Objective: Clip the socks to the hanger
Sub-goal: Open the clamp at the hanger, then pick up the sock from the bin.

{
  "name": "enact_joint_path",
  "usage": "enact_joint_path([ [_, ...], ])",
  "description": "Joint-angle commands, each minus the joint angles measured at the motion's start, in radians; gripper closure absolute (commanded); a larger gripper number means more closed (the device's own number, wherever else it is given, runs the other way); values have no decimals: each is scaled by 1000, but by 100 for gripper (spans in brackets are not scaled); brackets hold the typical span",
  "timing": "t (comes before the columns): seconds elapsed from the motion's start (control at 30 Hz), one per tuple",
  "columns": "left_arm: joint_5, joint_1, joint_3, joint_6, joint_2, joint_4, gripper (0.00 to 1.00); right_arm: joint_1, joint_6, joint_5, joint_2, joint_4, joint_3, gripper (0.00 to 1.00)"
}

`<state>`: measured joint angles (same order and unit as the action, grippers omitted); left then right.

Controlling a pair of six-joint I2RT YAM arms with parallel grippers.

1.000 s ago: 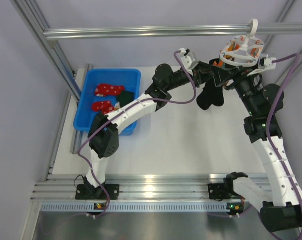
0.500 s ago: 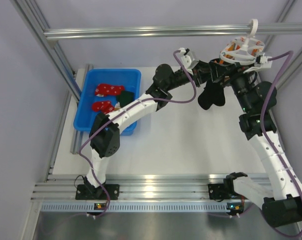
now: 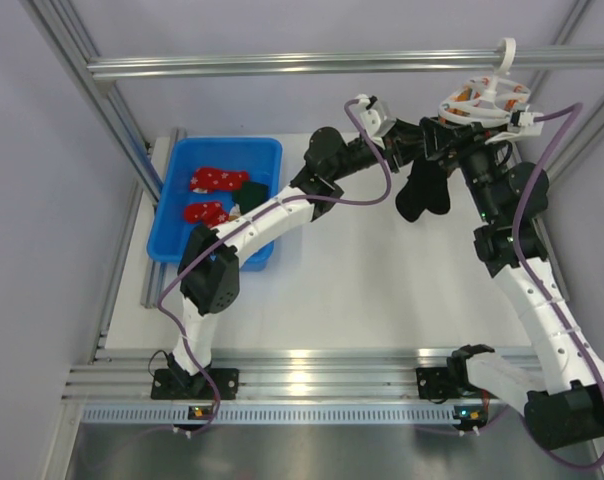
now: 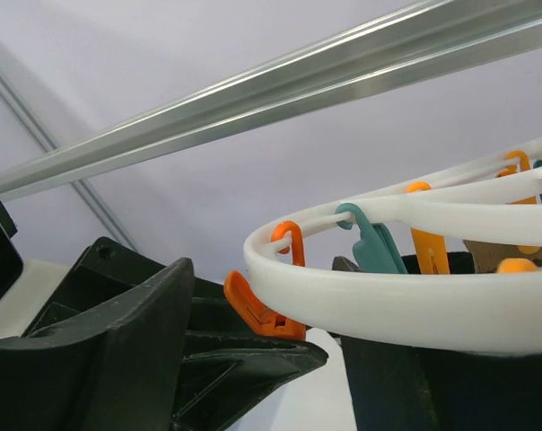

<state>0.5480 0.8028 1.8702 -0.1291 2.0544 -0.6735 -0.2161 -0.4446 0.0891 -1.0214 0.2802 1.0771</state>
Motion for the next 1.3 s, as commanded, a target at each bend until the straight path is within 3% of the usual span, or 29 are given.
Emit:
enact_joint_path([
  [0.0,156,26,26,3,3,-17,100,-26,29,34,-31,140,4,41],
  [0.07,165,27,27,6,3,-9,100,-26,27,35,-37,134,3,46],
  [0.23,176,29,30,37,-3,23,100,-26,21,32,-40,125,3,48],
  [0.3,176,30,29,46,-4,34,100,-26,14,32,-37,134,-5,67],
  [0.43,176,32,23,49,-10,38,99,-28,-9,31,-39,125,1,85],
  [0.57,161,32,18,65,-22,57,77,-25,-45,18,-32,116,7,100],
  [0.63,149,30,1,68,-37,68,63,-23,-61,15,-28,111,10,100],
  [0.77,135,26,-55,82,-86,97,47,-16,-88,15,-31,96,24,100],
  [1.0,138,-46,-236,-7,-247,169,36,-3,-123,23,-39,77,43,100],
  [1.1,147,-109,-273,-10,-333,354,36,-5,-123,29,-39,76,37,100],
  [1.27,187,-345,-342,-29,-459,623,36,1,-86,29,-22,68,17,100],
])
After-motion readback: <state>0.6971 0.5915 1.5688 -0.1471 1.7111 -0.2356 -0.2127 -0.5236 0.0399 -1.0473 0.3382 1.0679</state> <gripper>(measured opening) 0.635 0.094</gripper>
